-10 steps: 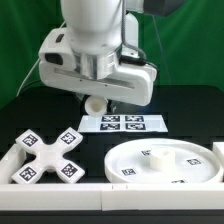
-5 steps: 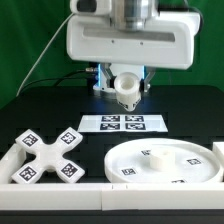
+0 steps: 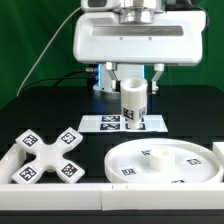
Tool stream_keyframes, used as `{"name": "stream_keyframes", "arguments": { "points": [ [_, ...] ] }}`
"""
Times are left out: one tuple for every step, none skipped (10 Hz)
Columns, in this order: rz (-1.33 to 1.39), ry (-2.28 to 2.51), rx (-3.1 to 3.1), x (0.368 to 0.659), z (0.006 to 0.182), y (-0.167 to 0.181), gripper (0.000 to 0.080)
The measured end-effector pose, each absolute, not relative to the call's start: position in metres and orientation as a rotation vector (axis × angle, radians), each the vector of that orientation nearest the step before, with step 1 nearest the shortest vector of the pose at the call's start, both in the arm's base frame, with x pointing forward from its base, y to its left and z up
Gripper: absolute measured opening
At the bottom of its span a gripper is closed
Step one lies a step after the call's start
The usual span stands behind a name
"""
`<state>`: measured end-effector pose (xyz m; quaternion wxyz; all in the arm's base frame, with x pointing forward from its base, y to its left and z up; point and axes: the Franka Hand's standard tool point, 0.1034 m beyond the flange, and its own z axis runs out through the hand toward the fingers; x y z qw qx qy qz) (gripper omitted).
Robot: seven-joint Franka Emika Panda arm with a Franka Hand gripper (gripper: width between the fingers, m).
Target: Assemble round table
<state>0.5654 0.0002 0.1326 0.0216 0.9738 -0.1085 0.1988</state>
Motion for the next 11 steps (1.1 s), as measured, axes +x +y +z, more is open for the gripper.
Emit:
{"name": "stream_keyframes", "arguments": {
  "points": [
    [0.768,-0.410,2.995,0.573,0.132,0.017,0.0406],
    [0.922,-0.389,2.949,0.573,0.130,0.030,0.0406],
    [0.972,-0.363,2.913,0.570,0.126,0.024,0.0406],
    [0.953,-0.380,2.912,0.568,0.120,0.023,0.0406],
    [0.931,-0.375,2.917,0.566,0.117,0.024,0.0406],
    [0.934,-0.359,2.910,0.565,0.117,0.021,0.0406],
    [0.926,-0.339,2.901,0.553,0.109,0.019,0.0406],
    [0.883,-0.331,2.925,0.544,0.104,0.027,0.0406],
    [0.885,-0.343,2.933,0.542,0.104,0.038,0.0406],
    [0.872,-0.326,2.940,0.544,0.105,0.043,0.0406],
    [0.875,-0.316,2.939,0.549,0.107,0.042,0.0406]
  ]
}}
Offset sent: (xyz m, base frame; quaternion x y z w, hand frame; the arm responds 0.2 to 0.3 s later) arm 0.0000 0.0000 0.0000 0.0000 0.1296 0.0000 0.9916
